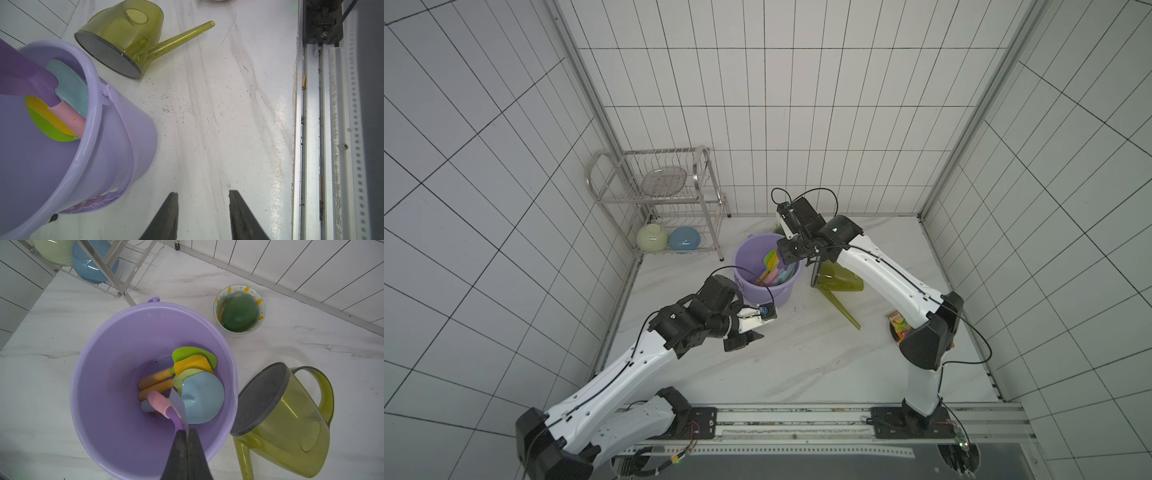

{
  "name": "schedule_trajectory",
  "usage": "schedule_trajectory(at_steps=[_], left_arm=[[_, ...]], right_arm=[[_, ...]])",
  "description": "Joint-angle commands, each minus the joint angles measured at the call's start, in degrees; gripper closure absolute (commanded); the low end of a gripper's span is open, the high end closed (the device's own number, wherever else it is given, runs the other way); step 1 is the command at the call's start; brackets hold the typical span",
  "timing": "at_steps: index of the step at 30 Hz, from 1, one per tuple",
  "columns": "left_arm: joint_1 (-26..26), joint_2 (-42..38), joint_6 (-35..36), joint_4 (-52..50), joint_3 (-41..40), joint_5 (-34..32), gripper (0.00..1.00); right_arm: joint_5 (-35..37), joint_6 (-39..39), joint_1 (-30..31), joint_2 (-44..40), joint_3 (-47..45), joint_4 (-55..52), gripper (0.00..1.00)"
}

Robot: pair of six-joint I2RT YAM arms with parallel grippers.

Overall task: Organize the gardening tools
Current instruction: Place the gardening tool in the container.

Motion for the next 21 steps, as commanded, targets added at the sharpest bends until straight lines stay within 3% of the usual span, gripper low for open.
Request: schedule_trajectory(at_steps=[1,12,21], left_arm=[[-0.04,-0.79,0.19,1.16,-0.52,0.73,0.58],[-0.08,0.02,0.67,1.44,-0.22,0.21,0.58],[-0.06,1.13,1.12,1.4,0.86,-0.13,0.58]], right_arm=[[0.35,-0.2,0.72,1.37,0.82,-0.39,1.0],[-2.29,0.7,0.79,3.23,-1.09,1.2,0.97],[-5.26,1.26,0.27,-0.69,-1.31,1.11,0.78]])
